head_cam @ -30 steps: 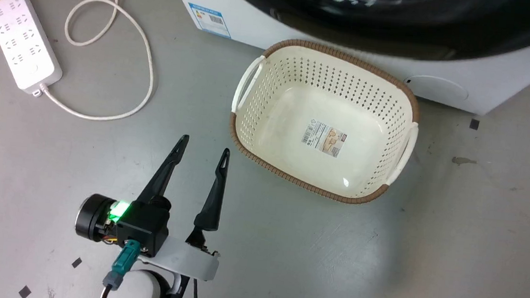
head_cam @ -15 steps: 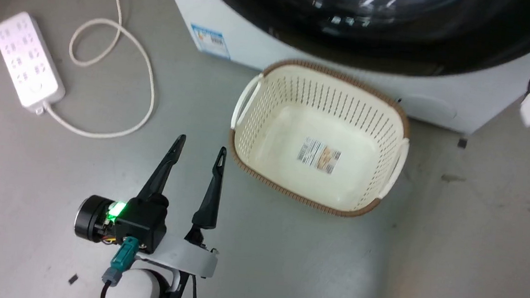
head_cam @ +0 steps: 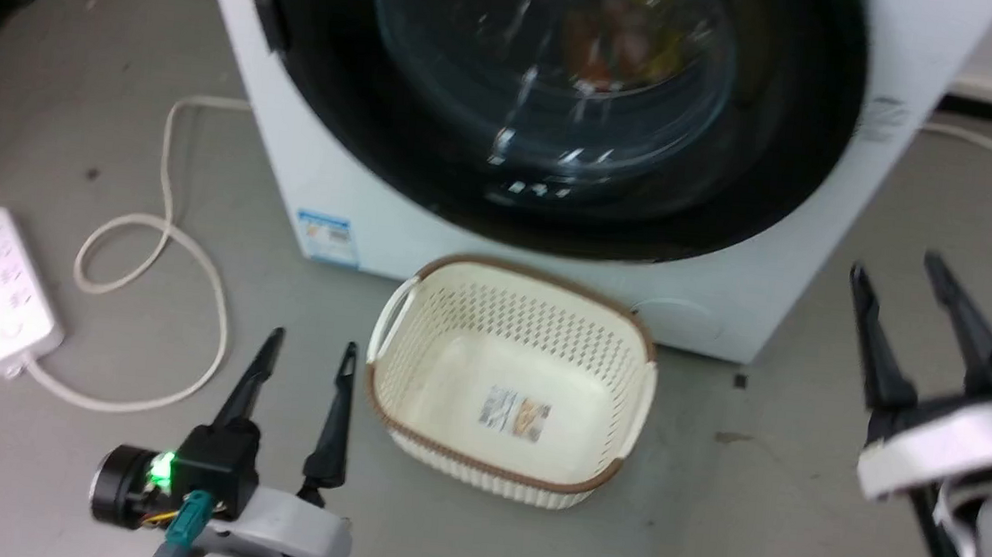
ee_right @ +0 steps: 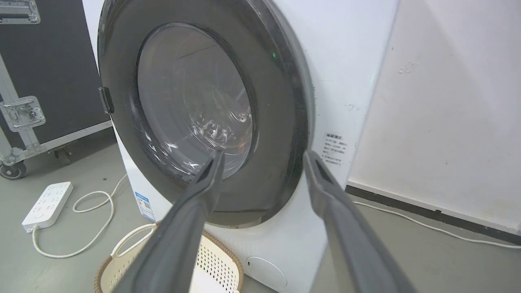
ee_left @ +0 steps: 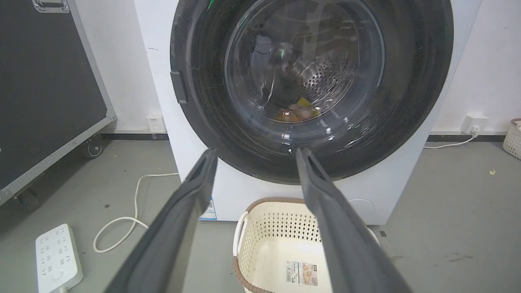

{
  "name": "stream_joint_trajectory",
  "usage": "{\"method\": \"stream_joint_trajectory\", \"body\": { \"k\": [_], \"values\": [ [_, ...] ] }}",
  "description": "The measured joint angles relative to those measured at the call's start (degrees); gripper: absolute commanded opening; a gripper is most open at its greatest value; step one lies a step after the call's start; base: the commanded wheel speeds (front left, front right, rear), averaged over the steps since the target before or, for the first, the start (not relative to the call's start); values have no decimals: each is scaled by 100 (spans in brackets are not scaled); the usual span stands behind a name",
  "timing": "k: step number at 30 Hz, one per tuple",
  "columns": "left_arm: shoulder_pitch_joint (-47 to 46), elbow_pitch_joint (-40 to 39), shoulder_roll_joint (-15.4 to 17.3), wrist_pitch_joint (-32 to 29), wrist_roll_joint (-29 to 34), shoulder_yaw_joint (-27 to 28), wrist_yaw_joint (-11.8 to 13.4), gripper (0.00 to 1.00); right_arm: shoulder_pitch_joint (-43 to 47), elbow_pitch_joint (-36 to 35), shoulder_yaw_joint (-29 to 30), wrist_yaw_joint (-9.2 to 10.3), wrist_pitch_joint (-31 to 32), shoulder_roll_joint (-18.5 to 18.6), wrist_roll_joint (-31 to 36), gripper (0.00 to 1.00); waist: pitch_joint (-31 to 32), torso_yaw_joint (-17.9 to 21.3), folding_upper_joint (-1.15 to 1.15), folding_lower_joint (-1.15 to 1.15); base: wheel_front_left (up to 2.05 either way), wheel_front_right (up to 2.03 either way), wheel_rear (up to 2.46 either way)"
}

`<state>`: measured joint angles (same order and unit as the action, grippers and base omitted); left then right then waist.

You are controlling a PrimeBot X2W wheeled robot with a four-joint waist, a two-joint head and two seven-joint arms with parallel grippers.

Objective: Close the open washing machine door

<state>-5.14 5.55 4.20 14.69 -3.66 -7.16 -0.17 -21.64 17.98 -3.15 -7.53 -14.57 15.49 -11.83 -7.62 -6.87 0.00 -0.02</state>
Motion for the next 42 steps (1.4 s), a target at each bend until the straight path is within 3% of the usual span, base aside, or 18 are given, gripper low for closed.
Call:
{"method": "stream_joint_trajectory", "body": {
  "k": [7, 12, 24, 25, 42],
  "values": [
    [219, 4, 10, 0, -31, 71, -53, 100, 1270, -1094, 600, 0, -19, -738, 703, 100, 362, 334, 0, 0, 0, 0, 0],
    [260, 93, 7, 0, -123, 94, -137, 100, 1854, -1456, 887, 0, -19, -1093, 1006, 100, 485, 428, 0, 1, 0, 0, 0],
    [314, 270, -13, 0, -171, 87, -260, 100, 2346, -1469, 893, 0, -19, -1232, 984, 100, 581, 583, 0, 2, 0, 0, 0],
    [313, 275, -12, -2, -202, 88, -280, 0, 2345, -1463, 884, 0, -18, -1233, 983, 0, 583, 586, 0, 2, 0, 0, 0],
    [313, 216, -12, -143, -194, 119, -276, 0, 2343, -1474, 835, 0, 136, -1232, 983, 0, 604, 598, 0, 2, 0, 0, 0]
  ]
}}
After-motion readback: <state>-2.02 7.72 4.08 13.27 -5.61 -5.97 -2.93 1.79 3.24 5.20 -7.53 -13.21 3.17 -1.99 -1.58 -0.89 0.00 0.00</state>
